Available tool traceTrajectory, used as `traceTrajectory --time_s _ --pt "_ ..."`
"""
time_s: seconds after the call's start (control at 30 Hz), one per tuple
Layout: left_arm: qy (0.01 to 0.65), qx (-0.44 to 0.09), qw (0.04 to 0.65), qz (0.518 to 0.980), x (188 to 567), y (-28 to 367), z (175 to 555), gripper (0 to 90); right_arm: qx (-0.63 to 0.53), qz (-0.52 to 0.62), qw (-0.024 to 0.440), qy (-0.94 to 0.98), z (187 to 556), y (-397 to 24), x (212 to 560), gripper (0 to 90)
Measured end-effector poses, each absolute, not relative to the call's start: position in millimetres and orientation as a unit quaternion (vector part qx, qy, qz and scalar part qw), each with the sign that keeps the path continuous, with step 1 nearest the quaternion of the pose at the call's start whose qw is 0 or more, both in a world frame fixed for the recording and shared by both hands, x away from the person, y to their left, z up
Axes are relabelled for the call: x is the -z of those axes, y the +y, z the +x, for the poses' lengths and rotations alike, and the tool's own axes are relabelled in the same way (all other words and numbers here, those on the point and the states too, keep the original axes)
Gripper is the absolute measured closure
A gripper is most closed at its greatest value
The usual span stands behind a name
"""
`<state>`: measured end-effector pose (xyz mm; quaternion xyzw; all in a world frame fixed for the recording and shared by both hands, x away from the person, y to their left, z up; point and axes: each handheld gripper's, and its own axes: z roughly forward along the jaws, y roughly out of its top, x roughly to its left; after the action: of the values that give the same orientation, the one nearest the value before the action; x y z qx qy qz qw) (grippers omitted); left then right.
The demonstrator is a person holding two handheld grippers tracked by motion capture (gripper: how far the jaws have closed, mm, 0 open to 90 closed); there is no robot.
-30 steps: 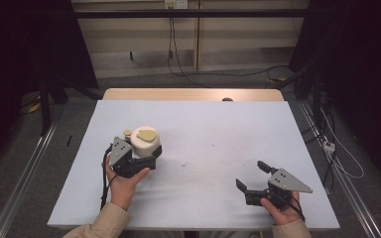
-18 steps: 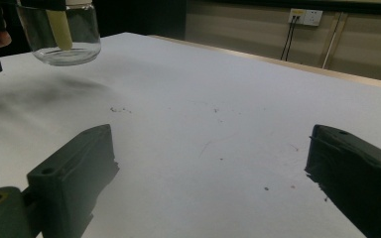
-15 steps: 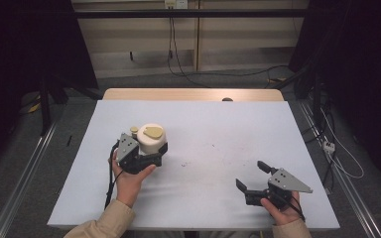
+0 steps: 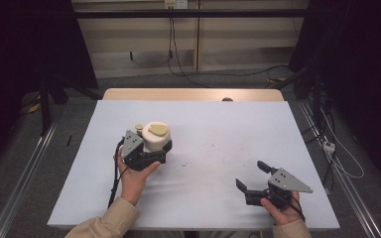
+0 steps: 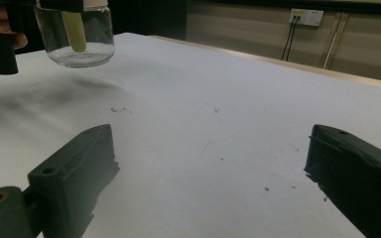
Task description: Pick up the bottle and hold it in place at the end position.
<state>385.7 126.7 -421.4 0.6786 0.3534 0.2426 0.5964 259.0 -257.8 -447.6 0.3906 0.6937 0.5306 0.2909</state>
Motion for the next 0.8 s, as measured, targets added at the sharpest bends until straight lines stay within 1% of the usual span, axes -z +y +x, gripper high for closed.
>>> traceTrajectory --time_s 0.8 --pt "0.347 -0.234 0.598 0.683 423 110 396 6.3 -0.534 0.390 0.293 0.690 258 -258 447 4.9"
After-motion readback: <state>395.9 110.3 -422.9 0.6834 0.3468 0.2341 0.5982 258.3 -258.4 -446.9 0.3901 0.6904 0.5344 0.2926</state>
